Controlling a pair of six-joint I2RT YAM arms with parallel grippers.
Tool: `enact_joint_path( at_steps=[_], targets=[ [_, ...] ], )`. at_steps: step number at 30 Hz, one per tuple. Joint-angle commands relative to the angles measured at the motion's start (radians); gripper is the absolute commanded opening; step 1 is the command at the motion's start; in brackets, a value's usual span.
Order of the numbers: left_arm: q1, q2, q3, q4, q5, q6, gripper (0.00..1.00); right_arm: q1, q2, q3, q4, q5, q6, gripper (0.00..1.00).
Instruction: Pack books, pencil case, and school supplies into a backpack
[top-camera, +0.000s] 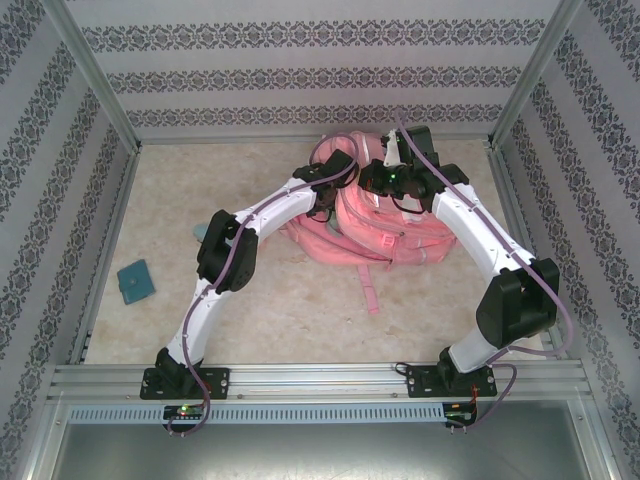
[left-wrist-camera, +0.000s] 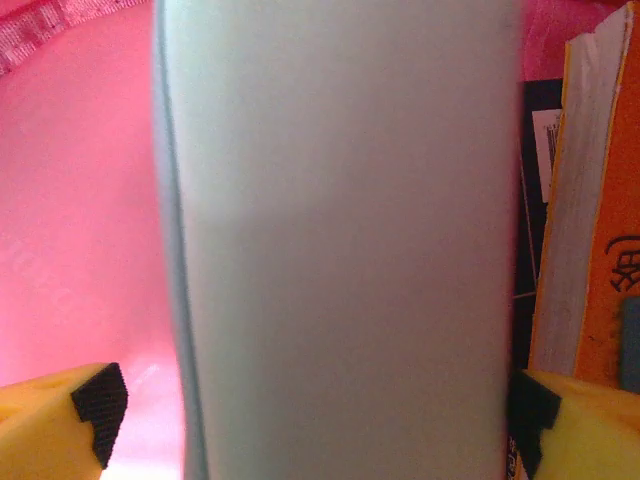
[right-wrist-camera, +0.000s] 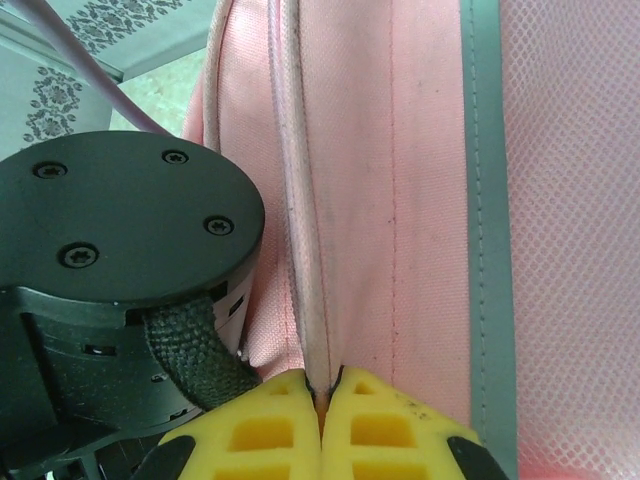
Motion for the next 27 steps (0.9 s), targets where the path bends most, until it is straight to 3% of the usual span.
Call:
enact_joint_path(
  at_steps=[1, 6, 14, 20, 25, 27],
  targets=[
    [0.011, 0.005, 0.002, -0.002, 0.003, 0.033, 1.0, 0.012, -0.022, 0.023, 0.062, -0.085, 0.008, 0.0],
    [0.021, -0.059, -0.081, 0.069, 0.042, 0.038, 0.98, 0.002, -0.018, 0.02, 0.06, -0.083, 0.007, 0.0],
    [0.055, -0.115, -0.296, 0.388, 0.244, -0.002, 0.77, -0.009, -0.012, 0.014, 0.063, -0.098, 0.008, 0.0],
    [0.056, -0.12, -0.363, 0.58, 0.35, -0.022, 0.8, -0.008, -0.007, 0.009, 0.061, -0.106, 0.009, 0.0],
    [0.059, -0.086, -0.31, 0.587, 0.373, -0.017, 0.82, -0.008, -0.002, 0.011, 0.061, -0.11, 0.012, 0.0],
    [0.058, -0.074, -0.288, 0.559, 0.362, -0.018, 0.89, -0.009, -0.002, 0.012, 0.058, -0.108, 0.01, 0.0]
  ],
)
